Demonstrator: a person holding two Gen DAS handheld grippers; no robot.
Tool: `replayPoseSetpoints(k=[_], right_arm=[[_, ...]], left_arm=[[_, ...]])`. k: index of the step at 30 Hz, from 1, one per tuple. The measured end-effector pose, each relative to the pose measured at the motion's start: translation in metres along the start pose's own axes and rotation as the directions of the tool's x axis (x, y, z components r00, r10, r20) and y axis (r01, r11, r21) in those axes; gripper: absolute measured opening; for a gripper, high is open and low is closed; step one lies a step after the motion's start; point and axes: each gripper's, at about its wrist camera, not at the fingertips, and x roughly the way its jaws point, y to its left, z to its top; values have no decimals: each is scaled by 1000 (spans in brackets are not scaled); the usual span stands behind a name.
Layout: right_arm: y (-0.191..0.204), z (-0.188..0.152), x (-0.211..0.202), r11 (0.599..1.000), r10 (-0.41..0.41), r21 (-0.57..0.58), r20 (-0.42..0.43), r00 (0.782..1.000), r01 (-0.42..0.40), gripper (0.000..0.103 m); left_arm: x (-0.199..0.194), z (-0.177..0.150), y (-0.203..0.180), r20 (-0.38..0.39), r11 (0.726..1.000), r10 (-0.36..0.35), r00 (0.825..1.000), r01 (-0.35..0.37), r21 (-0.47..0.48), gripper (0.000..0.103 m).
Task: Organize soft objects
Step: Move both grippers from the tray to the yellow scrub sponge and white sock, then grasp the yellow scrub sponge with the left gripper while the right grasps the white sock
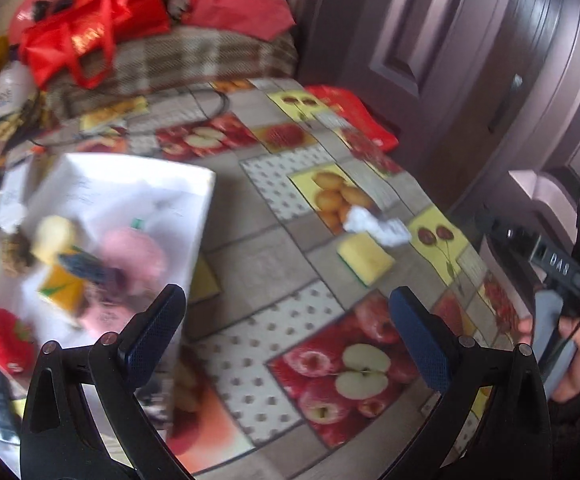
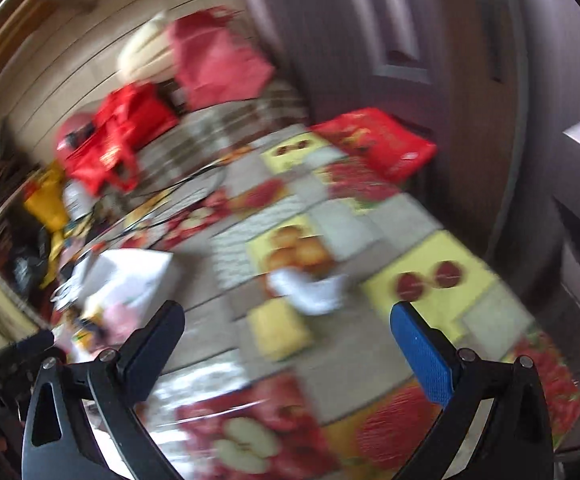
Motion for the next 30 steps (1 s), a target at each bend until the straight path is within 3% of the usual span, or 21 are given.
replayPoseSetpoints(k=[4, 9, 11, 13, 14, 24, 26, 27, 30], right_arm=[[-30, 12, 9, 999, 4, -36, 14, 1000, -3, 103], [-21, 25, 53, 975, 27, -219, -96, 995, -48, 102], [-14, 24, 73, 956, 48, -279, -136, 990, -84, 94], [-7, 20, 93, 931, 52, -347, -190, 980, -116, 69], [-5, 18, 101, 919, 58, -371, -214, 975, -136, 65], [15, 12, 156, 864, 108, -437, -322, 941, -249, 62], [14, 9, 163, 865, 105, -430, -349, 931, -258, 49], [11, 8, 165, 869, 104, -419, -361, 927, -261, 36], [-7, 11, 157, 893, 134, -362, -358, 924, -269, 32]], left_arm=[[35, -3, -21, -79, 999, -39, 996, 37, -26, 103], [54, -5, -30, -126, 999, -5, 992, 0, -41, 103], [57, -6, -31, -132, 998, 14, 991, -22, -54, 103], [58, -8, -29, -136, 997, 31, 990, -41, -67, 103], [59, -9, -27, -138, 996, 41, 990, -51, -75, 103], [77, -6, -18, -180, 982, 113, 977, -137, -130, 103], [86, -3, -22, -185, 983, 123, 975, -145, -110, 103], [93, 0, -26, -195, 985, 126, 973, -146, -96, 103], [112, 7, -34, -220, 988, 107, 970, -129, -88, 103]])
